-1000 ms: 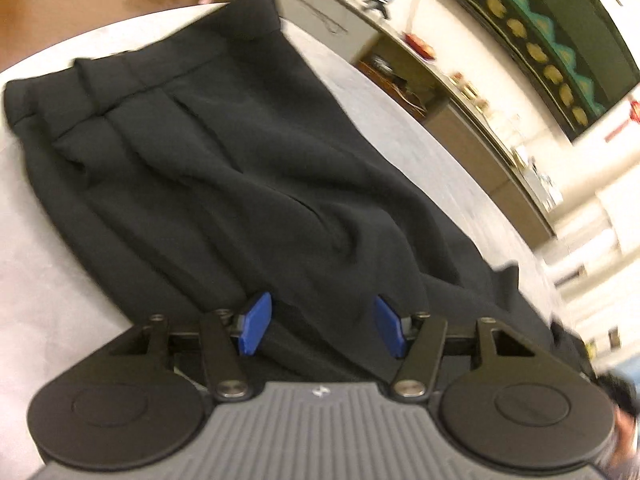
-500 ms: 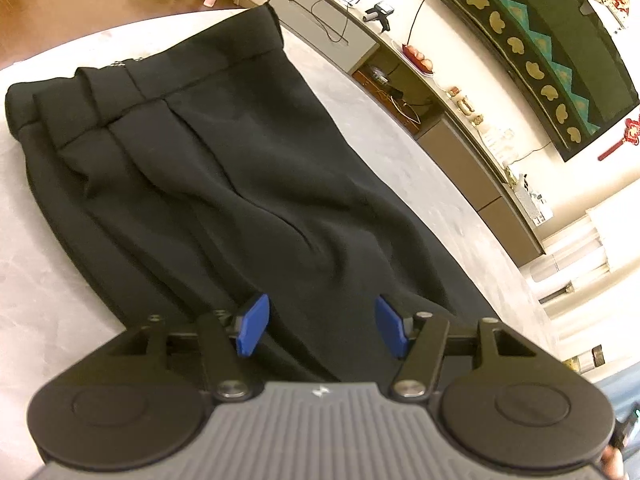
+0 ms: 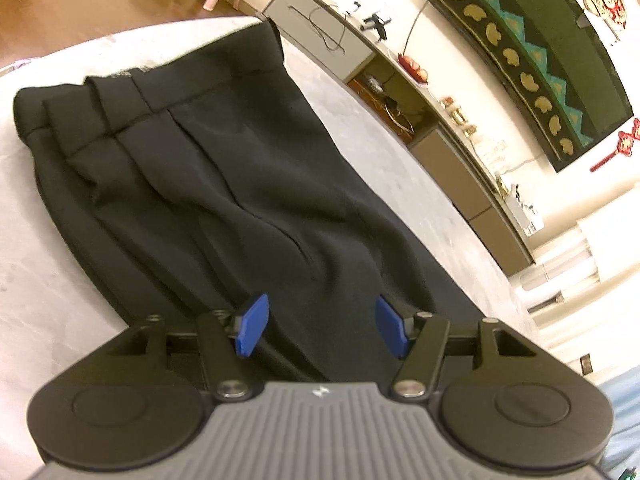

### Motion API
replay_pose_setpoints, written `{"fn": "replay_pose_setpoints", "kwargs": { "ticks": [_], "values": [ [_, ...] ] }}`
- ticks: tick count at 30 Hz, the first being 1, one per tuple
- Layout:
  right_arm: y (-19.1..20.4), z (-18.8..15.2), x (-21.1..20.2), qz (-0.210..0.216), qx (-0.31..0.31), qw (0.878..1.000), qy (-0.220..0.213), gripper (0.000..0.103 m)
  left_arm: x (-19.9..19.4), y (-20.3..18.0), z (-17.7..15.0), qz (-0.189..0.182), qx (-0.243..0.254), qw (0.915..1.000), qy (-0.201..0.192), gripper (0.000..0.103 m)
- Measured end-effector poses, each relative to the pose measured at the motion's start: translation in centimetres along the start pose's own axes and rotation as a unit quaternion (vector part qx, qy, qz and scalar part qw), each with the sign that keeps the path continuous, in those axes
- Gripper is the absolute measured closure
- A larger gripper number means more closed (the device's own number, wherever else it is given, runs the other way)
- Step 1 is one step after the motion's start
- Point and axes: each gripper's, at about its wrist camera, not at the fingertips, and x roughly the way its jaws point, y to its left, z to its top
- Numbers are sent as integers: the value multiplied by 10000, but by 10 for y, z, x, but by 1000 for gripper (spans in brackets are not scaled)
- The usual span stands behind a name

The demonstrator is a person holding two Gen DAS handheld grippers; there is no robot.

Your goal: Fold clothes

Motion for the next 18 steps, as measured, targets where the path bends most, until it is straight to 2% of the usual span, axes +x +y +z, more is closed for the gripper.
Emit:
{"fn": "replay_pose_setpoints", "kwargs": {
  "ticks": [2, 4, 6, 10, 12, 13, 15, 16, 18],
  "values": [
    [-13, -8, 2, 34, 331, 9994, 7, 87, 1, 1, -1, 29, 35, 10000, 23, 43],
    [-20, -10, 9, 89, 553, 9984, 12, 60, 1, 3, -2, 73, 63, 9999, 29, 42],
    [-19, -12, 20, 121, 527, 9985, 36, 52, 1, 5, -3, 131, 88, 9999, 37, 41],
    [-20, -8, 42, -113, 330, 9993, 92, 49, 3, 9, -5, 263, 97, 9996, 46, 41],
    [-21, 0, 47, -326, 57, 9994, -54, 29, 4, 12, -5, 337, 74, 9994, 43, 41],
    [-20, 5, 49, -535, -194, 9981, -215, 26, 5, 12, -5, 367, 66, 9993, 36, 41],
    [-18, 18, 56, -1301, -845, 9861, -593, 26, 5, 10, -5, 379, 70, 9993, 18, 41],
    [-22, 23, 56, -1495, -894, 9826, -646, 26, 4, 9, -5, 373, 79, 9993, 9, 41],
    [-32, 30, 47, -1449, -639, 9854, -626, 29, 3, 8, -7, 344, 122, 9993, 8, 40]
  ]
}}
